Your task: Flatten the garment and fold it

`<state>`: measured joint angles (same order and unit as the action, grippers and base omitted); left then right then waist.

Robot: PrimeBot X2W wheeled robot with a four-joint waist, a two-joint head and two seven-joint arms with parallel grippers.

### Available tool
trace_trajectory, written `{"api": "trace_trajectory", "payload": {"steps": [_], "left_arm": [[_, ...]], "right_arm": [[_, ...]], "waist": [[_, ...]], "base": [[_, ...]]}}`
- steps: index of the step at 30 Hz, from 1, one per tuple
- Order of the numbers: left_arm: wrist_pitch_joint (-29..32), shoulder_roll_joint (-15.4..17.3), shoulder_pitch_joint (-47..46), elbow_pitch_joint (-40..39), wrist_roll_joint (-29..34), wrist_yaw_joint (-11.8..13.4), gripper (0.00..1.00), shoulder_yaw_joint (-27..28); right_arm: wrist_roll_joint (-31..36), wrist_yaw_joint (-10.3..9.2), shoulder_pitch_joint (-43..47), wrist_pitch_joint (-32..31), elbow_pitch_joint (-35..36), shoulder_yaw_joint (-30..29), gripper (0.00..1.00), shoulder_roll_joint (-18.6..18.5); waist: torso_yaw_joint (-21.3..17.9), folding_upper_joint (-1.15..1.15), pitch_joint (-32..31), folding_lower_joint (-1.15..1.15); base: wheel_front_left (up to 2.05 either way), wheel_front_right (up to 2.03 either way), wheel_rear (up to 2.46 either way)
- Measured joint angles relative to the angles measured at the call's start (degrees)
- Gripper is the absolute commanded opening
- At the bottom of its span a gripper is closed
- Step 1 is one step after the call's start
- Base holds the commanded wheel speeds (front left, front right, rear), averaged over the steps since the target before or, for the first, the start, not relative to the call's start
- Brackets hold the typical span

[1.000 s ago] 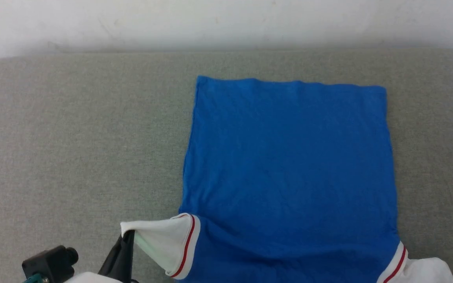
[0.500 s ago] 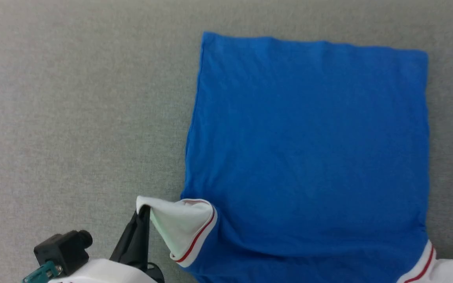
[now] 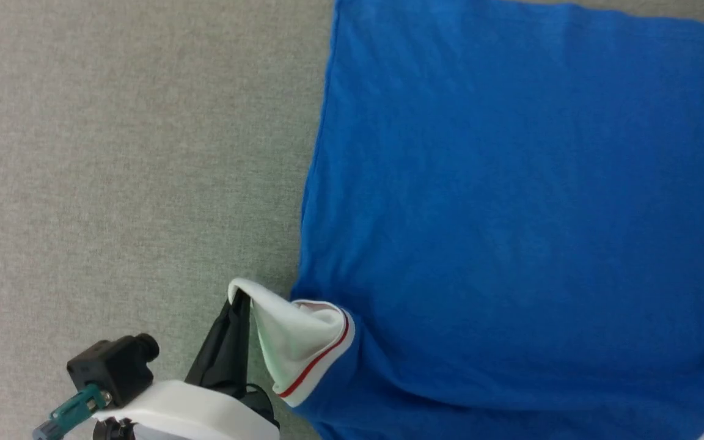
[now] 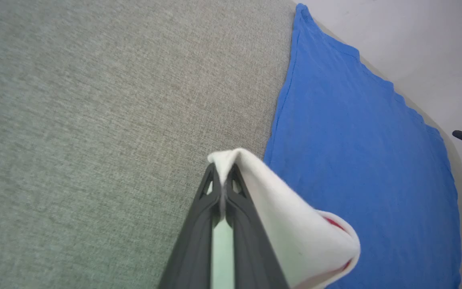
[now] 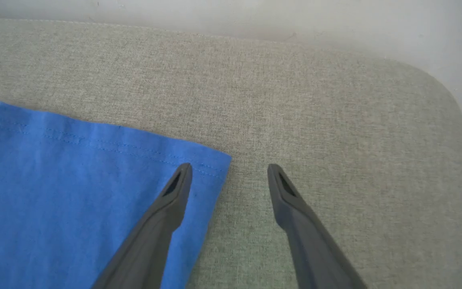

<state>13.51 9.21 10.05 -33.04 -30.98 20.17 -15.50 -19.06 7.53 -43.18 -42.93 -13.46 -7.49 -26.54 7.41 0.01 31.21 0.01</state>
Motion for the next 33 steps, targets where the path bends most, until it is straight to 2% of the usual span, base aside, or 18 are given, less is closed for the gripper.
{"api": "trace_trajectory", "payload": {"steps": [6, 7, 8, 9, 15, 19, 24, 29, 33], "left_arm": [[-0.2, 0.0, -0.9, 0.4, 0.0, 0.0, 0.00, -0.1], [-0.2, 0.0, -1.0, 0.4, 0.0, 0.0, 0.00, -0.1], [-0.2, 0.0, -1.1, 0.5, 0.0, 0.0, 0.00, 0.0], [-0.2, 0.0, -1.1, 0.5, 0.0, 0.0, 0.00, 0.0], [-0.2, 0.1, -1.3, 1.0, 0.2, 0.0, 0.00, 0.4], [-0.2, 0.3, -1.4, 1.4, 0.2, 0.0, 0.00, 1.0], [0.0, 0.9, -1.0, 2.2, 0.1, 0.1, 0.00, 2.1], [0.2, 1.5, 0.8, 2.3, -0.5, 0.9, 0.00, 3.4], [0.4, 1.9, 2.5, 2.3, -0.9, 1.1, 0.00, 4.2]], "right_arm": [[-0.6, 0.00, 0.1, -0.4, -1.7, 0.0, 1.00, 0.4], [-0.6, 0.00, 0.1, -0.4, -1.9, -0.1, 0.62, 0.5], [-0.6, 0.00, 0.1, -0.4, -2.1, -0.1, 0.34, 0.5], [-0.5, 0.00, 0.1, -0.2, -2.2, -0.1, 0.00, 0.5], [-0.2, 0.01, 0.1, 2.1, -2.9, -0.2, 0.00, 1.3], [-2.4, 0.00, 0.1, 4.8, -1.9, -0.3, 0.00, 2.0], [-6.4, 0.01, 4.4, 7.5, 4.0, -2.7, 0.00, 1.5], [-10.4, 0.01, 17.0, 7.7, 13.7, -11.4, 0.00, 1.6], [-12.3, 0.01, 31.9, 4.7, 21.9, -20.8, 0.00, 5.2]], "waist": [[1.4, 0.00, 1.9, 0.00], [1.5, 0.00, 2.0, 0.00], [1.6, 0.00, 2.2, 0.00], [1.6, 0.00, 2.3, -0.01], [0.9, 0.00, 1.4, 0.00], [0.0, 0.00, -0.5, -0.01], [-1.4, 0.00, -4.1, -0.01], [-3.4, 0.00, -8.1, -0.02], [-5.7, 0.00, -10.6, -0.02]], "base": [[0.00, 0.00, 0.00], [0.00, 0.00, 0.00], [0.00, 0.00, 0.00], [0.00, 0.00, 0.00], [0.00, 0.00, 0.00], [0.00, 0.00, 0.00], [0.00, 0.00, 0.00], [0.00, 0.00, 0.00], [0.00, 0.00, 0.00]]}}
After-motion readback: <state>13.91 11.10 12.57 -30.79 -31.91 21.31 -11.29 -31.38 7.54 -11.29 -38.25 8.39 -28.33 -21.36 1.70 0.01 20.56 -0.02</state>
